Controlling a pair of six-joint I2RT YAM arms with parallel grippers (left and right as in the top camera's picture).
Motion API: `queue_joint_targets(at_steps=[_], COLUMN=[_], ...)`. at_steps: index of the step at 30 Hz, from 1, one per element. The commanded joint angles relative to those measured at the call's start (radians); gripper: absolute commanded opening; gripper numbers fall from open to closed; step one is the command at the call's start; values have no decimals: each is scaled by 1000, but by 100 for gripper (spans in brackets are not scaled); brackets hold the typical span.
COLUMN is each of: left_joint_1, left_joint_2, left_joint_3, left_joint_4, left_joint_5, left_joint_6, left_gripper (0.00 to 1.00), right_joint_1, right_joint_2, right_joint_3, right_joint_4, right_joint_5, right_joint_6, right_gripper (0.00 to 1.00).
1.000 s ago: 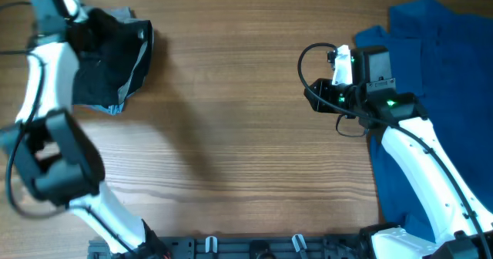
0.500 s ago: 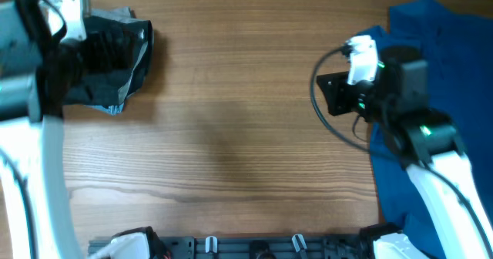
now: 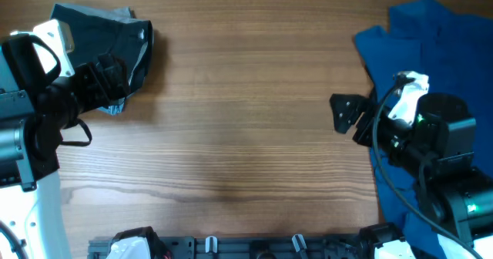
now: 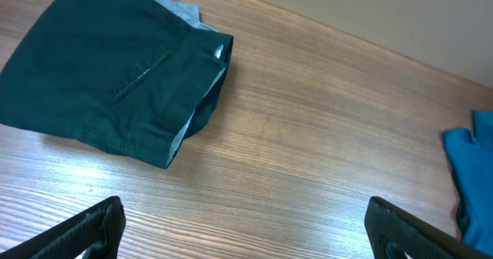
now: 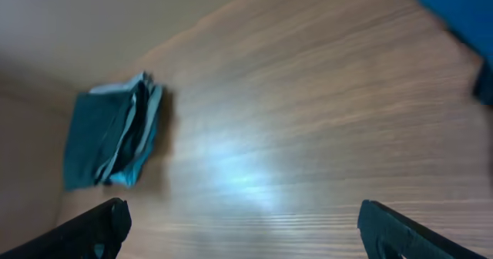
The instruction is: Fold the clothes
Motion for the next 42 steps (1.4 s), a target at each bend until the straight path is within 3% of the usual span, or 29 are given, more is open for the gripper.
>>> queue_joint_targets(at_steps=[1, 4, 6, 8, 10, 15, 20, 22, 42], left_joint_1=[-8, -8, -8, -8, -8, -8, -8, -8, -43], left_joint_2=[-5, -5, -5, -5, -5, -5, -5, -5, -60], left_joint_3=[-5, -5, -5, -5, -5, -5, -5, -5, -5], left_joint_4=[3, 3, 3, 3, 3, 3, 3, 3, 0], left_joint_5=[-9, -9, -9, -9, -9, -9, -9, -9, -10], left_joint_6=[-12, -12, -12, -12, -12, -12, -12, -12, -11], left_gripper=[100, 100, 100, 100, 100, 100, 100, 100, 100], right_joint_1=[3, 2, 0, -28, -42, -48, -78, -78, -78], right_joint_2=[-31, -84, -160, -324, -496, -853, -851, -851, -849], right_joint_3=[8, -52, -160, -396, -610, -884, -1029, -1089, -1108], right_joint_4=[73, 173, 307, 531, 647, 645, 706, 821, 865], right_joint_5=[53, 105, 179, 237, 237, 237, 237, 220, 221], right_joint_6=[-224, -416, -433, -432, -433, -433, -403, -398, -400], right_gripper=[100, 100, 100, 100, 100, 100, 100, 100, 100])
